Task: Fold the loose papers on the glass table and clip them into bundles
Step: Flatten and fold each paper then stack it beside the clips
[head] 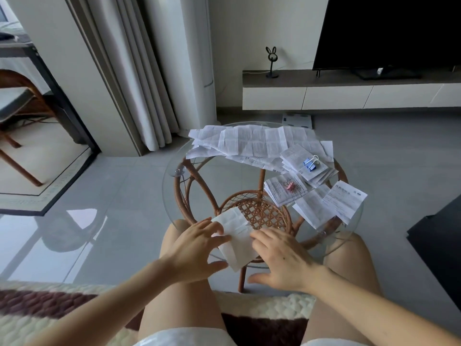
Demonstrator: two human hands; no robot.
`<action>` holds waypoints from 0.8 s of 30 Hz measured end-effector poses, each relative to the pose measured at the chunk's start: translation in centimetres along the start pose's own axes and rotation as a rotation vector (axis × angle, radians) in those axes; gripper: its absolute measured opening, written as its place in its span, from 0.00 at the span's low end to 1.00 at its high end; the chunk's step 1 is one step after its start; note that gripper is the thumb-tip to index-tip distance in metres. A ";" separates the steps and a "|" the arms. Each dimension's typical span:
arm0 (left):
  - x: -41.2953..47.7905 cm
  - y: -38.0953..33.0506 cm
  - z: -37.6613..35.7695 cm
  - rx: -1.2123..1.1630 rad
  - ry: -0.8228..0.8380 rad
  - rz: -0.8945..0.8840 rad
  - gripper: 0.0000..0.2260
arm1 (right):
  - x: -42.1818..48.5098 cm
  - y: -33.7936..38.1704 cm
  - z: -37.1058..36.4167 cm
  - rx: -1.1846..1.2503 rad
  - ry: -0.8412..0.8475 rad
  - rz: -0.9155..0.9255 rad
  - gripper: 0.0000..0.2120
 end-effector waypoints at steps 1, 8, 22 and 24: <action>-0.2 0.1 0.0 0.016 0.010 -0.008 0.28 | 0.1 0.2 -0.1 0.011 0.018 0.011 0.26; -1.4 -1.0 -0.6 0.009 -0.172 -0.088 0.23 | 0.4 2.0 -0.4 -0.023 -0.047 0.021 0.12; -0.4 0.4 -0.4 -0.338 -0.329 0.485 0.11 | 2.2 -2.7 0.5 0.451 -0.157 -0.530 0.10; -0.2 0.4 -0.7 -0.369 -0.270 0.526 0.10 | 2.7 -2.7 0.0 0.465 -0.153 -0.590 0.13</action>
Point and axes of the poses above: each hand's wrist, its own x-axis towards the middle knuckle, its own z-axis out of the back of the hand, y = z × x, the point moved 4 cm from there along x, towards the middle knuckle, and after that the axes turned 13 degrees about z, right-handed, at the moved point
